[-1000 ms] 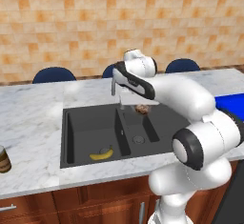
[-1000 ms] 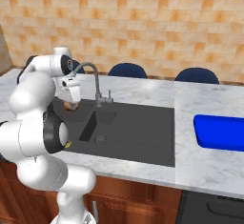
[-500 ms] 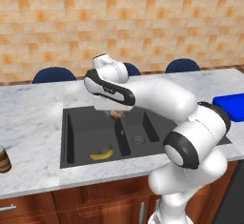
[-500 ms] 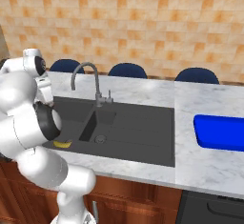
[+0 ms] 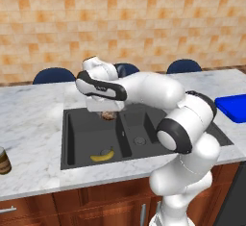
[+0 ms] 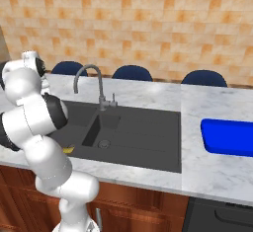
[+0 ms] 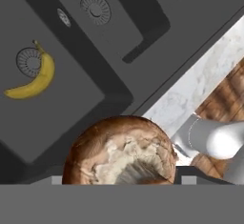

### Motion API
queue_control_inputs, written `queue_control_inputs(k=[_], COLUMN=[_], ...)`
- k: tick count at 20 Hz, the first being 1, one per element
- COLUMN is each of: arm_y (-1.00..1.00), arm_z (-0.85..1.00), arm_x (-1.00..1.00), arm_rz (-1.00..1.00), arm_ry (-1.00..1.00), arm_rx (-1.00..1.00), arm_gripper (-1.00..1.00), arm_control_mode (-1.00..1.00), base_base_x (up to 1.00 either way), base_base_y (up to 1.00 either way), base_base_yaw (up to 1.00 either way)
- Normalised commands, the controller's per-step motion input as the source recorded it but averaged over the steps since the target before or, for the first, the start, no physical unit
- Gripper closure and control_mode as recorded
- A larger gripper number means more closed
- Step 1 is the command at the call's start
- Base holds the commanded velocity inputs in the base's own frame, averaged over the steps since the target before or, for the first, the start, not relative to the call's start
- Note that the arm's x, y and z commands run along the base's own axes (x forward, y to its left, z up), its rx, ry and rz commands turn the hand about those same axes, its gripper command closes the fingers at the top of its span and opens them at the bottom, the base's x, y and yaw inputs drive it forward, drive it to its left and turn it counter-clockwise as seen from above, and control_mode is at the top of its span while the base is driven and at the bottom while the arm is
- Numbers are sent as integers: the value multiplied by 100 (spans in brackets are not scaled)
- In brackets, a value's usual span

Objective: Pick up all produce items and place them in the sink. Turn on the sink faucet to wash them. Then turn the sink off and put them in the tray.

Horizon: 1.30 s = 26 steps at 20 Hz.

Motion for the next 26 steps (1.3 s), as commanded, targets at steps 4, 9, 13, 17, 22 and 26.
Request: queue_control_inputs(k=[4, 9, 13, 17, 22, 26], arm_y=[7, 8, 9, 0, 5, 7], arm_z=[-34, -34, -34, -28, -38, -48], arm_x=[33, 27, 21, 12, 23, 36], arm_rz=[11, 15, 15, 7, 5, 4], arm_ry=[-7, -16, -11, 0, 0, 0], arm_rx=[4, 5, 4, 0, 0, 0], arm_gripper=[100, 100, 100, 100, 100, 100], arm_control_mode=[-100, -100, -100, -100, -100, -100], base_base_x=[0, 0, 0, 0, 0, 0], base_base_y=[0, 0, 0, 0, 0, 0], base_base_yaw=[0, 0, 0, 0, 0, 0])
